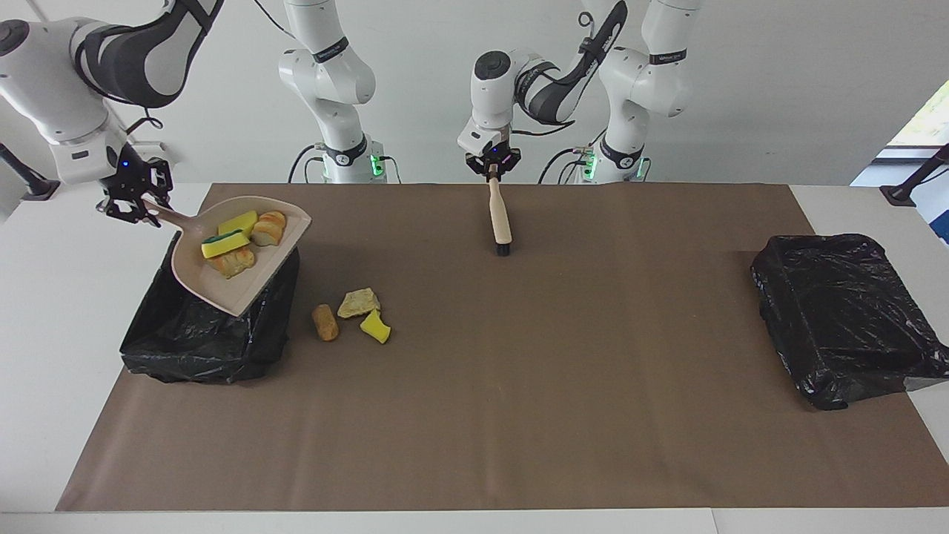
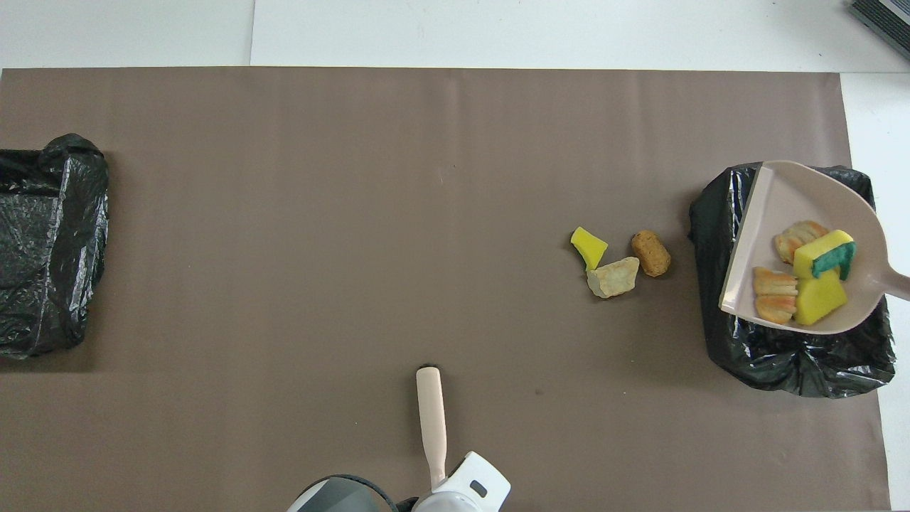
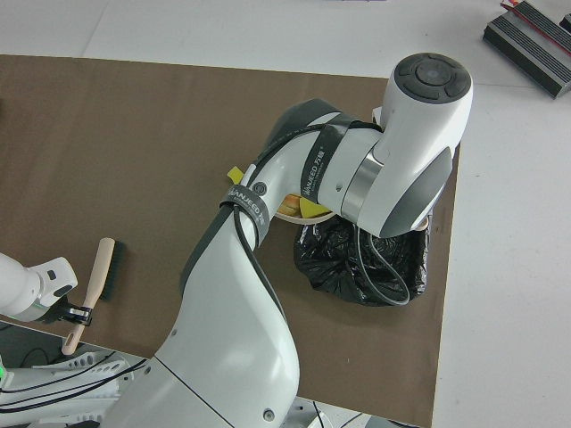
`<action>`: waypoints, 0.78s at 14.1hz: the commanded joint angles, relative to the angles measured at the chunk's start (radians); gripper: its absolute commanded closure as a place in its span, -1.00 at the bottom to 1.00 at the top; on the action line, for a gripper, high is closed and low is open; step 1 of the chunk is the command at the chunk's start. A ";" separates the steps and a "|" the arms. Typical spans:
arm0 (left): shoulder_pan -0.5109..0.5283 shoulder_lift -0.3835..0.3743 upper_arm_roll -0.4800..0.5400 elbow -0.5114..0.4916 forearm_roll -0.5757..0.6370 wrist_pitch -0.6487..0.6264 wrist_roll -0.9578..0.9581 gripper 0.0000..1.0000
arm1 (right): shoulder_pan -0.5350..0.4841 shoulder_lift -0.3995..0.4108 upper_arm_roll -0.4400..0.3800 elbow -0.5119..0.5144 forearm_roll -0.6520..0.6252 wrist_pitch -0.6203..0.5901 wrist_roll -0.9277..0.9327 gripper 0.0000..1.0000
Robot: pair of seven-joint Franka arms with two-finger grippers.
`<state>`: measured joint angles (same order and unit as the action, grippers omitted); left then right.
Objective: Sweep and dump trash in bin
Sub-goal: 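Tilt the dustpan over the black bag with the right gripper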
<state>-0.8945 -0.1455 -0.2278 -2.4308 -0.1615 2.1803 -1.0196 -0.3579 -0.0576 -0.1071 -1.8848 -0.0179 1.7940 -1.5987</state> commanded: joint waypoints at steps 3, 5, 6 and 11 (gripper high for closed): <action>0.025 0.006 0.008 0.001 -0.020 0.007 0.078 -0.61 | -0.006 -0.016 -0.042 0.007 -0.120 0.021 -0.084 1.00; 0.034 0.012 0.013 0.028 -0.020 -0.008 0.100 -1.00 | -0.006 -0.015 -0.052 0.001 -0.163 0.069 -0.113 1.00; 0.060 0.012 0.013 0.041 -0.020 -0.019 0.145 -1.00 | -0.006 -0.015 -0.052 -0.010 -0.196 0.131 -0.136 1.00; 0.195 0.014 0.016 0.133 -0.001 -0.092 0.271 -1.00 | -0.016 0.016 -0.052 -0.056 -0.425 0.327 -0.143 1.00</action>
<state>-0.7675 -0.1422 -0.2080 -2.3539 -0.1617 2.1417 -0.8105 -0.3603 -0.0500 -0.1634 -1.9001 -0.3661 2.0467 -1.7239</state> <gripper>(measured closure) 0.000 0.678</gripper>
